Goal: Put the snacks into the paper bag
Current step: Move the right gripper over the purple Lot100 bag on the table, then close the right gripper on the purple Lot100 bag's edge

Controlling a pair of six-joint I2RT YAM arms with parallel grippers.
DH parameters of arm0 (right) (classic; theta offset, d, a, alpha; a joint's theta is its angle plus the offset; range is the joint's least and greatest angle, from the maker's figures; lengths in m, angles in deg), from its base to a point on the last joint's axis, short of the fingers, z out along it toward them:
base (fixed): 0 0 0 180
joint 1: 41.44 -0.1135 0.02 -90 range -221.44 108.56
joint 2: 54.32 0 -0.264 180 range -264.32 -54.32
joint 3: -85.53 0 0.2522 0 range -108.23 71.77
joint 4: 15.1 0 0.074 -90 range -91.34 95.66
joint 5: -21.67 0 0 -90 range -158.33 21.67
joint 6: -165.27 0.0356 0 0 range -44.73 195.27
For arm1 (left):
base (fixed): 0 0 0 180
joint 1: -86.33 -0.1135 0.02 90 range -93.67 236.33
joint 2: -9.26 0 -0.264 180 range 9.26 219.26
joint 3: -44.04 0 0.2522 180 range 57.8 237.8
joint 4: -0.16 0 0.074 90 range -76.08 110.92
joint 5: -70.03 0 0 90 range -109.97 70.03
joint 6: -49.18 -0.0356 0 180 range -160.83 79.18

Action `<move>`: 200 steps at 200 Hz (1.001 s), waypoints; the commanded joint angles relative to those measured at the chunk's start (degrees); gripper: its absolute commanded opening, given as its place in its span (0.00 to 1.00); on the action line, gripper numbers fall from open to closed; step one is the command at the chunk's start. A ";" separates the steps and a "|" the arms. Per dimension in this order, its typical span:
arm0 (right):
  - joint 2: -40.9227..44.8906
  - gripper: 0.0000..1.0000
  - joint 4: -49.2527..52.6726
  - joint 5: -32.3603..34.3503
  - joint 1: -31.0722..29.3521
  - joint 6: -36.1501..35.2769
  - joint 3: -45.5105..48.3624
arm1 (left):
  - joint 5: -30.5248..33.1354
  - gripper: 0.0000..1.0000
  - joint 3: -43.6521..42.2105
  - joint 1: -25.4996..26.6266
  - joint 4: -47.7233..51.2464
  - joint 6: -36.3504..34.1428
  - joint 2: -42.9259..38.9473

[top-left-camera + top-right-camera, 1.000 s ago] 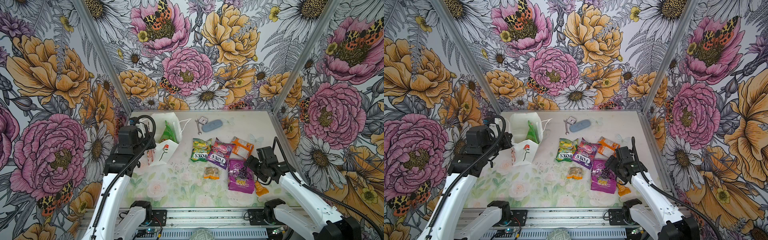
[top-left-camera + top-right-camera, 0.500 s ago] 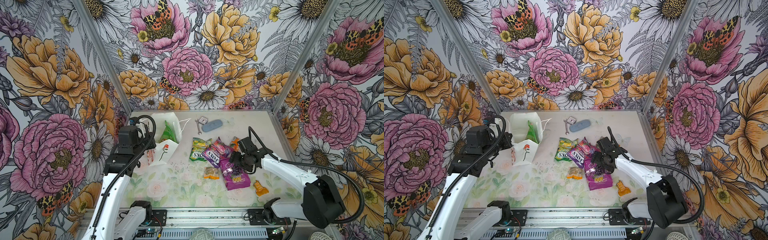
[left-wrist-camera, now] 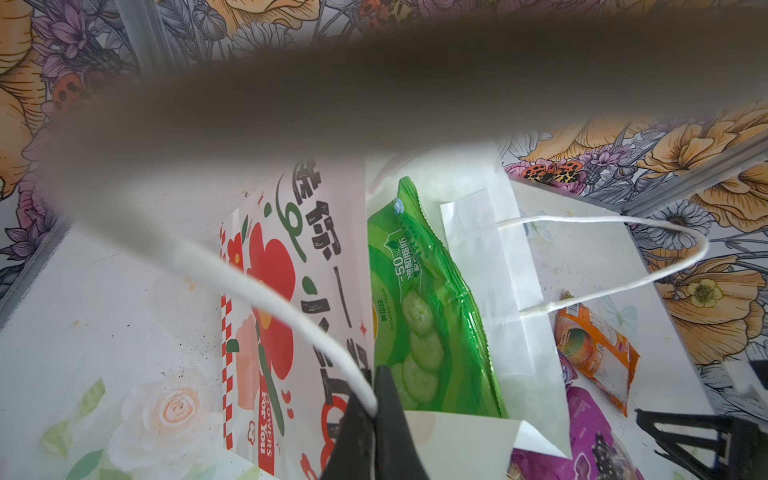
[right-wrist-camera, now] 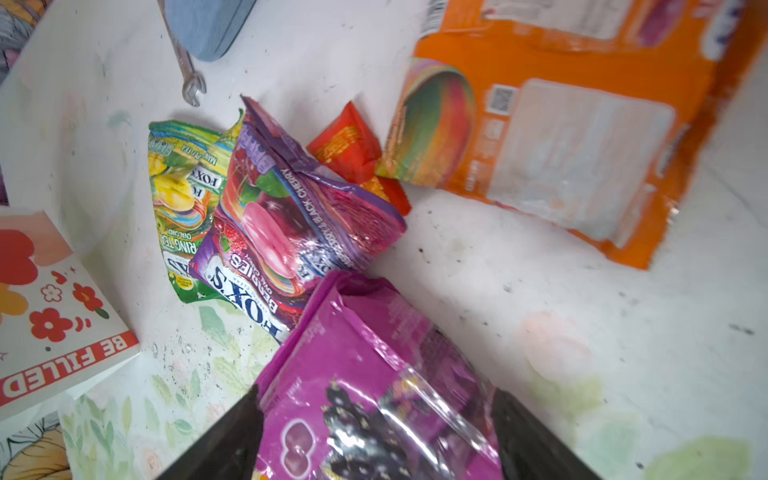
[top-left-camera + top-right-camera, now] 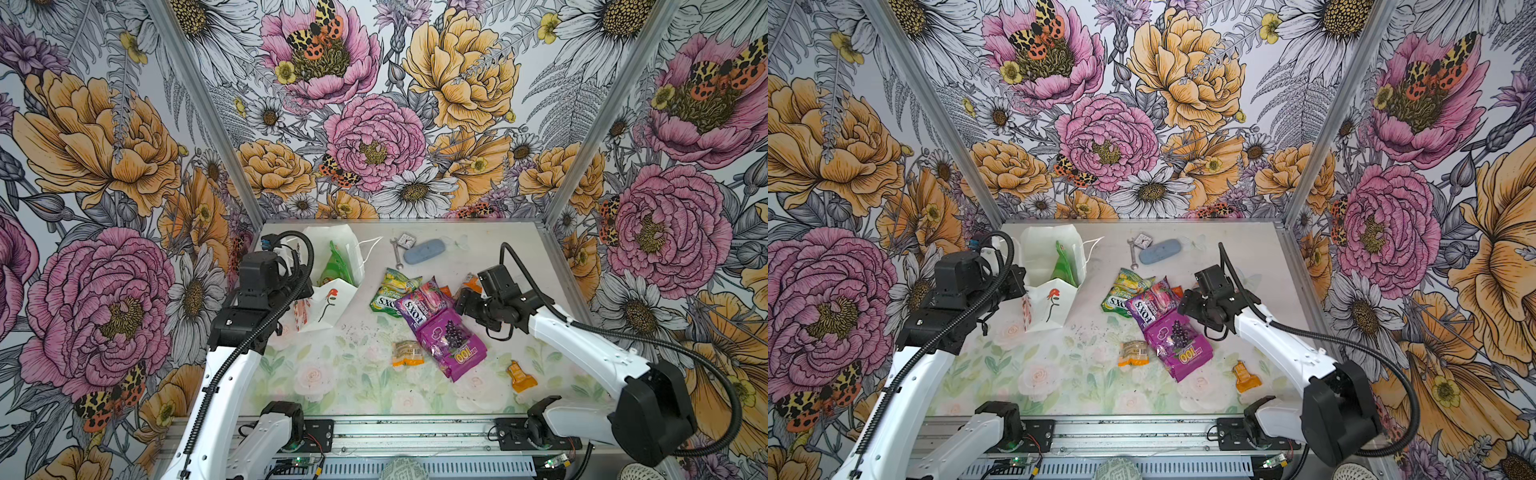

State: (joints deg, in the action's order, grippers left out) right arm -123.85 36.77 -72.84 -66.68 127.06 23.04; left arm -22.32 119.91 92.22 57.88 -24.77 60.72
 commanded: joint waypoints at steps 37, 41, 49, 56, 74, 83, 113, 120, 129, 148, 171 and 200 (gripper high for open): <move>25.43 0.85 5.13 6.48 -7.83 26.69 16.20 | 1.01 0.00 -0.06 0.20 -0.07 -1.17 -0.58; 25.91 0.85 5.20 6.55 -8.34 27.41 16.62 | 0.88 0.00 -0.06 0.18 -0.02 -1.13 -0.57; 26.36 0.85 5.22 6.47 -9.71 29.27 17.53 | 0.81 0.00 -0.06 0.20 -0.11 -1.13 -0.57; 26.17 0.85 5.18 6.28 -10.90 30.88 18.30 | 0.70 0.00 -0.06 0.17 -0.04 -1.03 -0.65; 25.46 0.86 4.93 7.15 -14.84 35.73 20.09 | 0.73 0.00 -0.07 0.18 -0.03 -1.05 -0.75; 25.41 0.86 4.45 8.39 -17.00 38.07 20.65 | 0.77 0.00 -0.06 0.21 -0.03 -1.07 -0.84; 25.10 0.84 4.18 12.93 -23.92 45.95 22.06 | 0.59 0.00 -0.06 0.44 -0.08 -1.02 -0.85; 24.91 0.83 3.29 13.07 -25.13 47.63 22.83 | 0.45 0.00 -0.10 0.45 -0.04 -1.03 -0.84; 24.74 0.83 1.80 13.46 -26.62 49.62 24.13 | 0.48 0.00 -0.07 0.47 -0.10 -1.07 -0.90; 23.98 0.81 -1.81 14.78 -29.93 53.93 26.39 | 0.47 0.00 -0.06 0.61 -0.16 -1.02 -0.93; 21.96 0.81 -7.28 16.41 -32.02 55.63 27.61 | 0.45 0.00 -0.06 0.79 -0.11 -1.05 -1.01; 17.46 0.80 -12.13 15.99 -32.16 55.40 27.88 | 0.60 0.00 -0.06 0.88 -0.07 -1.02 -1.01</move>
State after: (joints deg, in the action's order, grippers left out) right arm -103.37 31.13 -58.61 -98.48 180.41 50.33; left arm -22.28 119.91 92.60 58.23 -24.77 60.61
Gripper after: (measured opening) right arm 0.802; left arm 0.051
